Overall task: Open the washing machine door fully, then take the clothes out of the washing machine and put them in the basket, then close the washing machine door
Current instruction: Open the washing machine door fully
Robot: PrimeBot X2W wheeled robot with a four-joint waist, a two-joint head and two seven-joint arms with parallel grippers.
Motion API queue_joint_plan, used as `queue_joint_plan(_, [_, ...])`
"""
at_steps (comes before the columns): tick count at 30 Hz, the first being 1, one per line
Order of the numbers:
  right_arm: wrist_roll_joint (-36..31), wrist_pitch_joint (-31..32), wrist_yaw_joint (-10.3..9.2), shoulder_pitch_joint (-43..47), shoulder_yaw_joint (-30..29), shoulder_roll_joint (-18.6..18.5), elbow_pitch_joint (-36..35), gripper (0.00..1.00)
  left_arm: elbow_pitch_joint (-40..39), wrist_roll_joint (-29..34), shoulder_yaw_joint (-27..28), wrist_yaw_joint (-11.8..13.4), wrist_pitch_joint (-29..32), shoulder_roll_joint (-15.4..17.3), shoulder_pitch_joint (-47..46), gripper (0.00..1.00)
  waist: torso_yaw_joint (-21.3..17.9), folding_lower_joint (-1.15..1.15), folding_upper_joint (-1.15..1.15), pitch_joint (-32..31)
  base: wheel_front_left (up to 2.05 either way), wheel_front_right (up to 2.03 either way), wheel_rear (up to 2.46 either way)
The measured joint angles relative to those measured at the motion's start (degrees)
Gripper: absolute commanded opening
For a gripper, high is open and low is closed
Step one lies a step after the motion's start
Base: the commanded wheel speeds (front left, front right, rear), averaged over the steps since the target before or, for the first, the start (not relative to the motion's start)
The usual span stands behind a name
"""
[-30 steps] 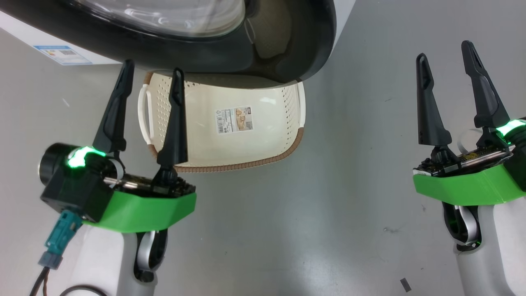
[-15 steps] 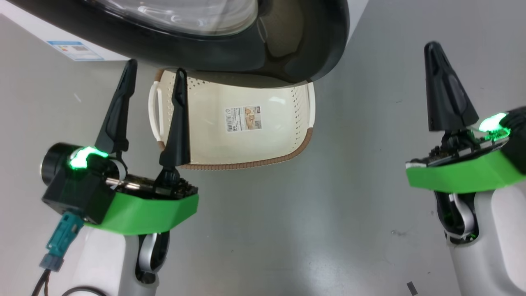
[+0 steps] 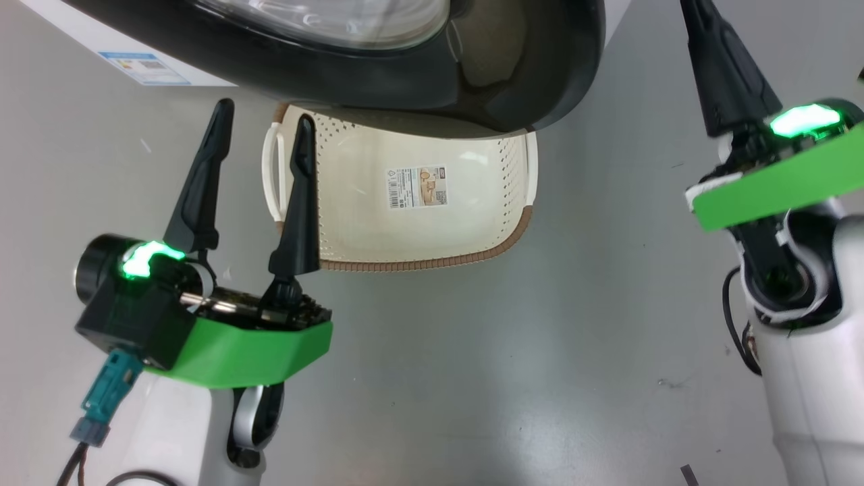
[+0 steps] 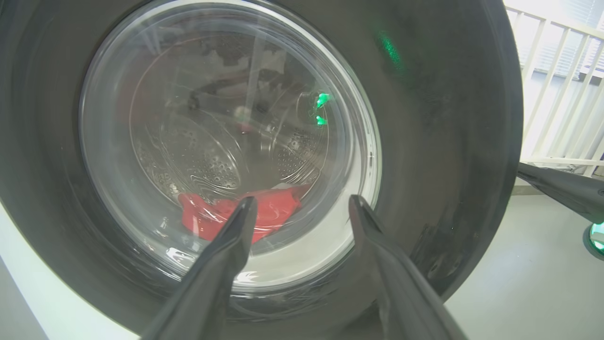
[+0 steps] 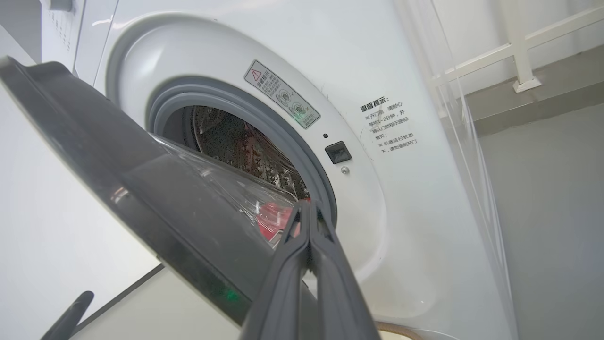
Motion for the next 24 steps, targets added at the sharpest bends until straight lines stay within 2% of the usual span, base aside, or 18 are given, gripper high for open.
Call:
queue_joint_plan(8, [13.86,8.98,0.00,-6.80,-1.41,-0.09,3.45,0.00,-0.12,-0.07,-0.59,0.05,0.00,-0.01,0.00,1.00,0.65,0.00,0.00,0.69,0.00,0.00,0.00])
queue_joint_plan(18, [33.60,20.97,-0.01,-14.07,-4.94,1.01,13.17,0.00,-0.12,-1.03,-1.23,0.20,0.00,0.00,0.00,1.00,1.57,0.00,0.00,0.69,0.00,0.00,0.00])
queue_joint_plan(24, [39.61,25.75,-0.01,-16.12,-4.68,1.09,16.23,0.00,-0.05,-1.09,-1.42,0.56,0.00,-0.01,0.01,1.00,1.74,0.00,0.00,0.30,0.00,0.00,0.00])
